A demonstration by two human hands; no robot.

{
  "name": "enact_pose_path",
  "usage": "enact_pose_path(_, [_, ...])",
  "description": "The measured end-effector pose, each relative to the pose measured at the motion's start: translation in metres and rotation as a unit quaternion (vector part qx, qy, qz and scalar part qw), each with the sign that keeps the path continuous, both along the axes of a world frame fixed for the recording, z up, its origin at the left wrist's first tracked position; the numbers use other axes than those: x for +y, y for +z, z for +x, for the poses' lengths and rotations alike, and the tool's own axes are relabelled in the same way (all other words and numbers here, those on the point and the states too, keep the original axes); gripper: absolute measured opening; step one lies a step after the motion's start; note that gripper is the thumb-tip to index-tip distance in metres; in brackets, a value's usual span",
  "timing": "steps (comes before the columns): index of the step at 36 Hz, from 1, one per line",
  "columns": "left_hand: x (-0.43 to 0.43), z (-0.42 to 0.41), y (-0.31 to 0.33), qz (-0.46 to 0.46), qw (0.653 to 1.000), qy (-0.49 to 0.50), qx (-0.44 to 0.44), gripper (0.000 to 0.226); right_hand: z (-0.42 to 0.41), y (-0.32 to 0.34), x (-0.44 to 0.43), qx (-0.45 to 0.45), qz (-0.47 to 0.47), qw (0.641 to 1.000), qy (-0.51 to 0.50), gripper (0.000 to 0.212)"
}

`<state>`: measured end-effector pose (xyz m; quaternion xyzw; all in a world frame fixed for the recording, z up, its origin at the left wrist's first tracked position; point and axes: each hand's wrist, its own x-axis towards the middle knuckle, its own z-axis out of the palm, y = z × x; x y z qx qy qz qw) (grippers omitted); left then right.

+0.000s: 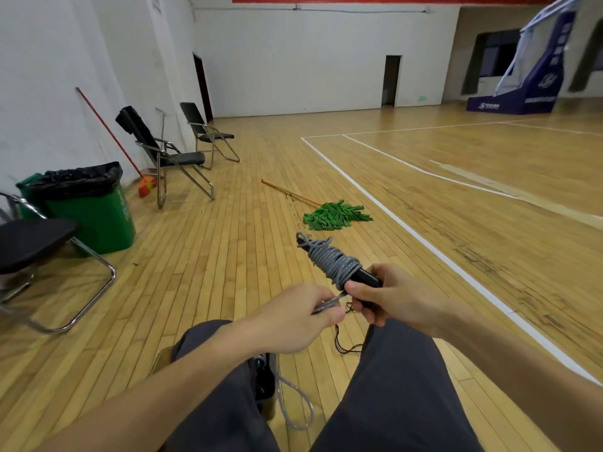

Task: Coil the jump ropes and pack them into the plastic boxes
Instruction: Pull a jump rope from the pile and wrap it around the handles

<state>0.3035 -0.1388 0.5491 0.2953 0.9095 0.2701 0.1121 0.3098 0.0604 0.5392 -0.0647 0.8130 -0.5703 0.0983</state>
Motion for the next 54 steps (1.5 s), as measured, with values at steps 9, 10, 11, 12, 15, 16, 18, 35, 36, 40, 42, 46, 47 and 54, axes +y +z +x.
enact_pose_path(9, [-0.009,0.004,0.025,-0.171,0.963,-0.024,0.207,0.028,-0.01,-0.012,0.007,0.023,0.076,0.995,-0.062,0.026])
enact_pose_path(10, [-0.009,0.004,0.027,-0.18,0.957,-0.032,0.223,0.029,-0.01,-0.014,0.008,0.018,0.088,0.995,-0.051,0.025])
enact_pose_path(11, [-0.009,0.004,0.03,-0.187,0.952,-0.04,0.24,0.03,-0.009,-0.015,0.008,0.012,0.101,0.994,-0.037,0.024])
enact_pose_path(12, [-0.009,0.003,0.033,-0.194,0.946,-0.046,0.255,0.031,-0.007,-0.015,0.007,0.003,0.112,0.993,-0.024,0.023])
enact_pose_path(15, [-0.012,-0.003,0.044,-0.202,0.938,-0.07,0.274,0.032,-0.004,-0.009,0.004,-0.021,0.15,0.988,0.021,0.023])
enact_pose_path(16, [-0.013,-0.005,0.047,-0.203,0.937,-0.077,0.273,0.032,-0.002,-0.005,0.003,-0.027,0.166,0.985,0.04,0.024])
enact_pose_path(18, [-0.014,-0.008,0.052,-0.204,0.936,-0.087,0.273,0.032,0.001,0.003,0.002,-0.042,0.186,0.979,0.074,0.026])
enact_pose_path(35, [-0.005,-0.024,0.074,-0.082,0.978,-0.188,0.049,0.025,0.023,0.022,-0.021,-0.023,0.189,0.943,0.274,0.029])
enact_pose_path(36, [-0.005,-0.024,0.073,-0.072,0.978,-0.192,0.026,0.026,0.024,0.023,-0.022,-0.018,0.186,0.943,0.277,0.028])
enact_pose_path(40, [-0.01,-0.026,0.068,-0.001,0.979,-0.196,-0.058,0.027,0.031,0.029,-0.024,-0.005,0.178,0.941,0.286,0.03])
enact_pose_path(42, [-0.013,-0.027,0.065,0.041,0.976,-0.196,-0.084,0.028,0.035,0.031,-0.025,0.018,0.182,0.938,0.293,0.03])
enact_pose_path(46, [-0.022,-0.033,0.053,0.13,0.973,-0.147,-0.125,0.019,0.04,0.031,-0.032,0.068,0.156,0.944,0.282,0.029])
enact_pose_path(47, [-0.024,-0.034,0.049,0.143,0.971,-0.139,-0.135,0.02,0.041,0.031,-0.034,0.081,0.144,0.948,0.274,0.031])
enact_pose_path(54, [-0.024,-0.037,0.017,0.242,0.959,-0.055,-0.135,0.06,0.033,0.026,-0.034,0.126,0.081,0.971,0.186,0.026])
